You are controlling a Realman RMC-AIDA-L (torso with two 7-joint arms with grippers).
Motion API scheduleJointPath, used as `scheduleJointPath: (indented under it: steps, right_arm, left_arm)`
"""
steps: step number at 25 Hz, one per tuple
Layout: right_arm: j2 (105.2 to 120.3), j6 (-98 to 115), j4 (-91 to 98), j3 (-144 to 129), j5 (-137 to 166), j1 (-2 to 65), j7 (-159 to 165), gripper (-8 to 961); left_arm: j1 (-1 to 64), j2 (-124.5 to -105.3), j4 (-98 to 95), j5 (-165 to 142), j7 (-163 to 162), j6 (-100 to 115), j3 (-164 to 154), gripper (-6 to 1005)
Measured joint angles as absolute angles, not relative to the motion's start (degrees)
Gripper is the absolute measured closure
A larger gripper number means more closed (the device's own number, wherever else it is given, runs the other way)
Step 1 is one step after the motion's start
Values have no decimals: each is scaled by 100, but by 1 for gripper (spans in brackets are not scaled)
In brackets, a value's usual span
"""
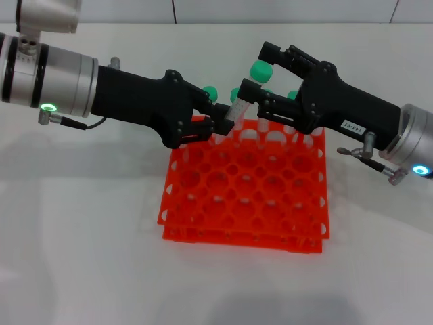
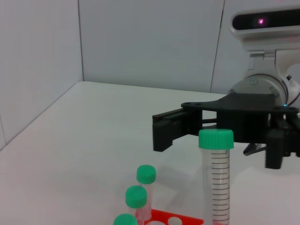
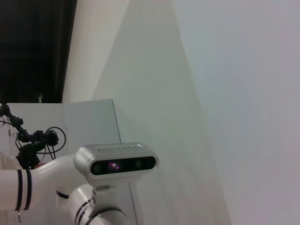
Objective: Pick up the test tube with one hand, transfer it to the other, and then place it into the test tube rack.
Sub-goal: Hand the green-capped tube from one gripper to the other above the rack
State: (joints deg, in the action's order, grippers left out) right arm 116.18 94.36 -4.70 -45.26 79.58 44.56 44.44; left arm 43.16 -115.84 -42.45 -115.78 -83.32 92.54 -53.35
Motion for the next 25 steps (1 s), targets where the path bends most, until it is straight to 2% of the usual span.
scheduleJointPath:
  steps: [16,21,25]
  right_arm:
    - [11618,9478,-510,-4537,7974,4553,4475,234]
    - [11618,9433,-510,-4552,7977,4583,4474,415]
    - [11618,9432,-510,-4542,7978,4604,4474,431]
  left_arm:
    - [4350,-11609,-4263,-11628,-8333,9198,-5335,818]
    - [4362,-11614,-4263,-11628,-8332,9189,-5335,818]
    - [4361,-11615,-4263,-11628,-8330,9186,-5335,818]
